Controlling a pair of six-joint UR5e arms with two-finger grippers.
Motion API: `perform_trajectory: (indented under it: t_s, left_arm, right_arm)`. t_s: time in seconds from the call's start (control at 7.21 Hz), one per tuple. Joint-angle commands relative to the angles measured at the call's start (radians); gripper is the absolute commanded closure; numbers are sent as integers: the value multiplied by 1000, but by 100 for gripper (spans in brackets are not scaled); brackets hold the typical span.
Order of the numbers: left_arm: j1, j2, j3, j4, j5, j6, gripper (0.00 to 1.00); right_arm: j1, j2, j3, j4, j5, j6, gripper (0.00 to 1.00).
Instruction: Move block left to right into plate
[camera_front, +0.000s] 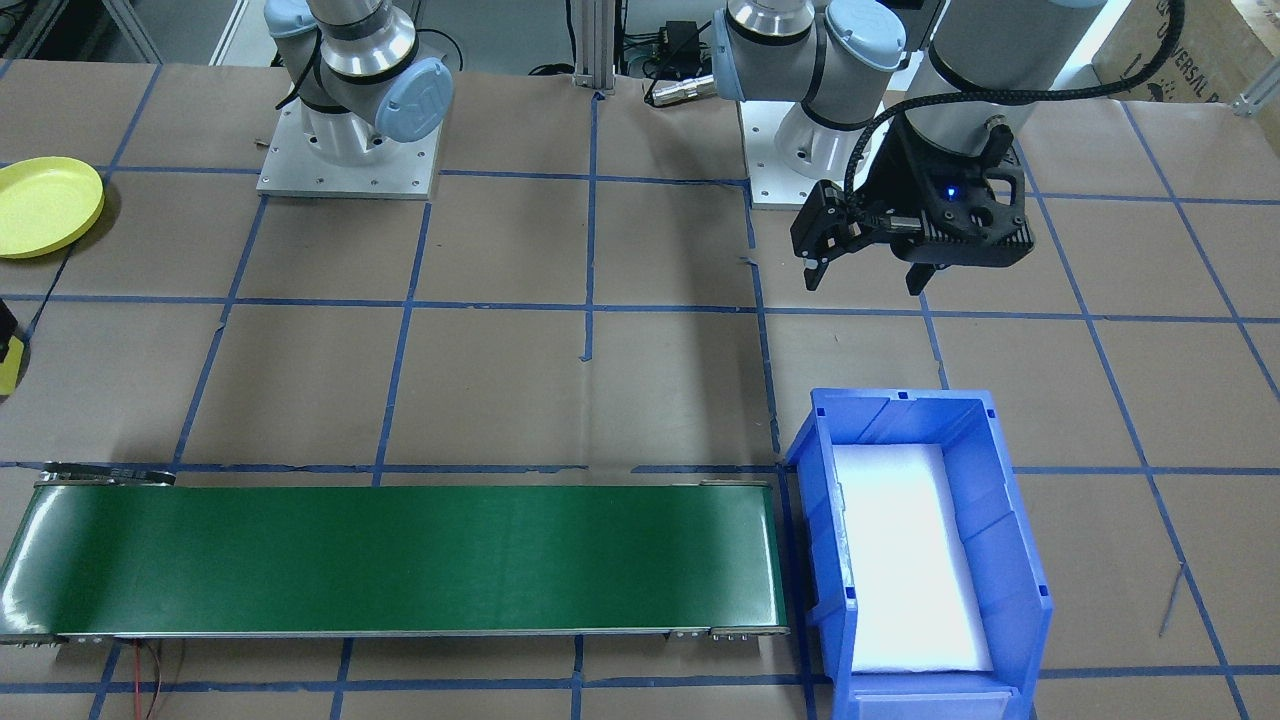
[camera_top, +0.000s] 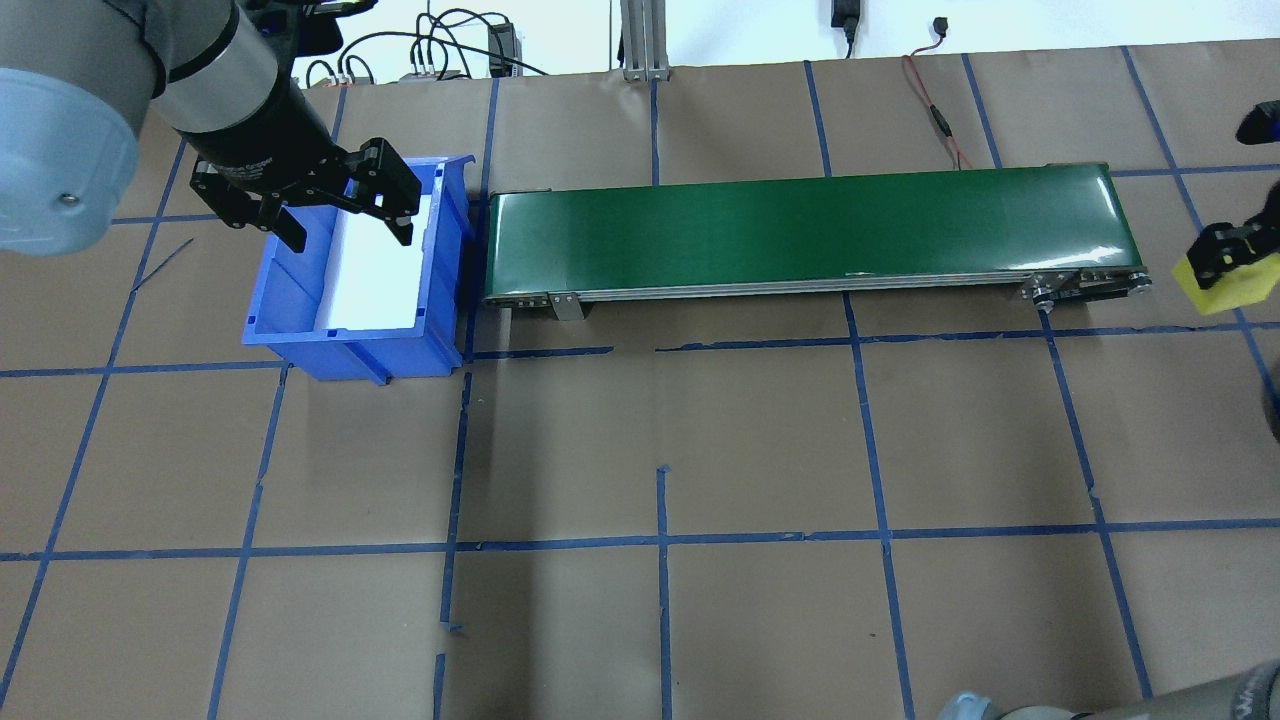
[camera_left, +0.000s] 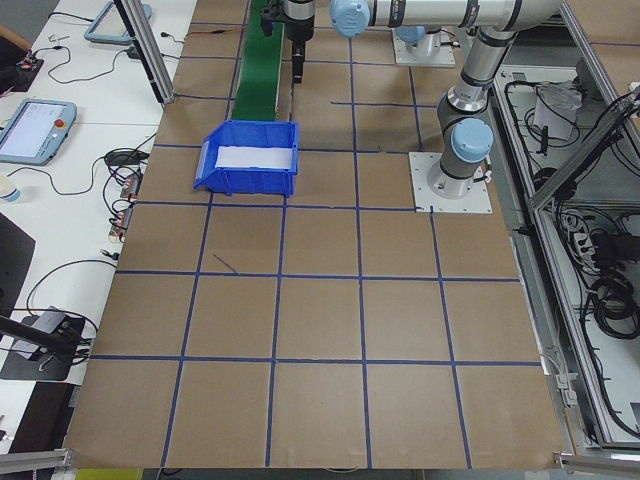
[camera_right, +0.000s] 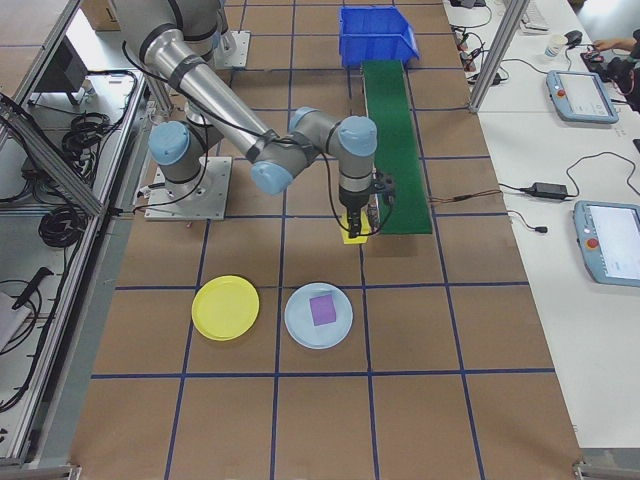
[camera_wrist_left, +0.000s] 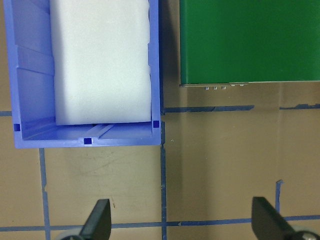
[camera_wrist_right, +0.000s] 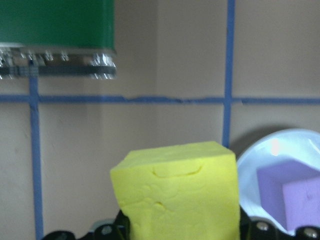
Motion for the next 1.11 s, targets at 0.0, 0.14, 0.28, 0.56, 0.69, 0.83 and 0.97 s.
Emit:
perform_trajectory:
  t_s: [0.0,0.14,0.28,0.56,0.69,0.83,0.97]
  left_arm:
    - [1,0,1,0,-5,0,0]
    - [1,0,1,0,-5,0,0]
    - [1,0,1,0,-5,0,0]
    - [0,0,1,0,-5,0,0]
    - [0,0,1,0,-5,0,0]
    - [0,0,1,0,-4,0,0]
    - [0,0,1,0,-5,0,0]
  right_arm:
    - [-241,-83,108,1,11,-192,66]
    - [-353,-91,111,10,10,-273,66]
    - [-474,-92,119,63,14,-356,67]
    - [-663,-86,146,62,43,-495,69]
    - [-687,-73,186,51,83,-496,69]
    - [-692,-71,218,22,85,-496,67]
    - [-693,-59,220,18,85,-496,51]
